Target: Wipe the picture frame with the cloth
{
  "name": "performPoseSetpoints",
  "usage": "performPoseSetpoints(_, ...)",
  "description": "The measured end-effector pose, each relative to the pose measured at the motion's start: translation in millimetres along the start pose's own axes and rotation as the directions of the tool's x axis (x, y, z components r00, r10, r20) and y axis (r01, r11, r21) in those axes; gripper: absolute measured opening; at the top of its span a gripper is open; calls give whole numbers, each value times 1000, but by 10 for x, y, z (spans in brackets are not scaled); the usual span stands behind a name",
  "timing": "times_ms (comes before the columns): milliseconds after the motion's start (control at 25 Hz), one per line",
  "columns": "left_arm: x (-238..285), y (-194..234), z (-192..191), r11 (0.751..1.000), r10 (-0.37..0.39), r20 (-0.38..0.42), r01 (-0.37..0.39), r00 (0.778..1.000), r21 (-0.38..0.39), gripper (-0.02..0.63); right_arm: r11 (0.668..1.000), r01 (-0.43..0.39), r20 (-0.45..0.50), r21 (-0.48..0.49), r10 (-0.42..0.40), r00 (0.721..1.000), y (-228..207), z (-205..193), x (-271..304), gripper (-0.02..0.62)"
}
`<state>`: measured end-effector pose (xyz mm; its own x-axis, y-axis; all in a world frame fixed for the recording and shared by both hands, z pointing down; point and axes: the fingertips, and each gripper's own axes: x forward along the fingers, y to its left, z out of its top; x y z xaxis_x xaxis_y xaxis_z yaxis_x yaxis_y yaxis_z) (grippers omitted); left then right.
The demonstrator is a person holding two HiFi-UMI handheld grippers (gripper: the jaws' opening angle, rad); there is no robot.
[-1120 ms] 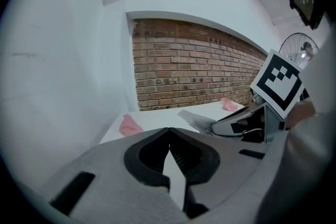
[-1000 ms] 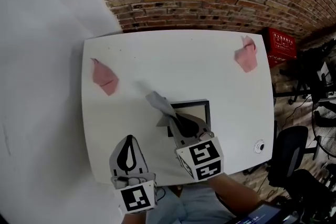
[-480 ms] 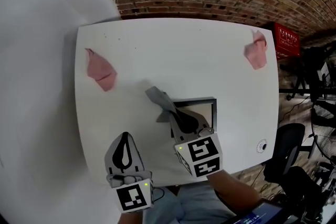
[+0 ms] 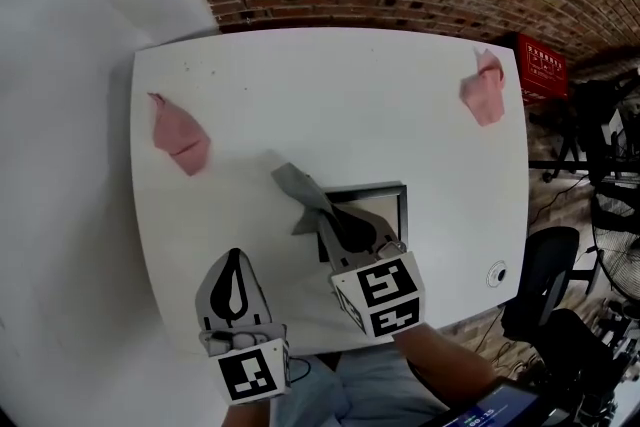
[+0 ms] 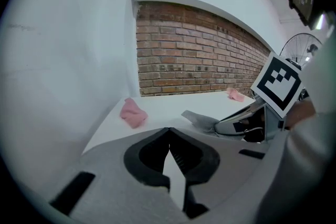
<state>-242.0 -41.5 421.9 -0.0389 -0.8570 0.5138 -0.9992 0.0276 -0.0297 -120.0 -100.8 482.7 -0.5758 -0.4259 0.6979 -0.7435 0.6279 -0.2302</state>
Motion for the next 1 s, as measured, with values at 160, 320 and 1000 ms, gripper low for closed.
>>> performPoseSetpoints(160,7,-62,5,1000,-7,-17,7,1000,-19,9,1000,11,2,13,-11,1000,-59,-13,-21,34)
performPoseSetpoints(320,21,-99,45,1000,-17,6,16,1000,24,9,1000,24,-2,19,-24,1000,-129,-43,-60,34)
performPoseSetpoints(1000,59,-319,76,998,-43,5,43,999,42,9,997,57,7,47,-57,998,-346,-110,-179,34)
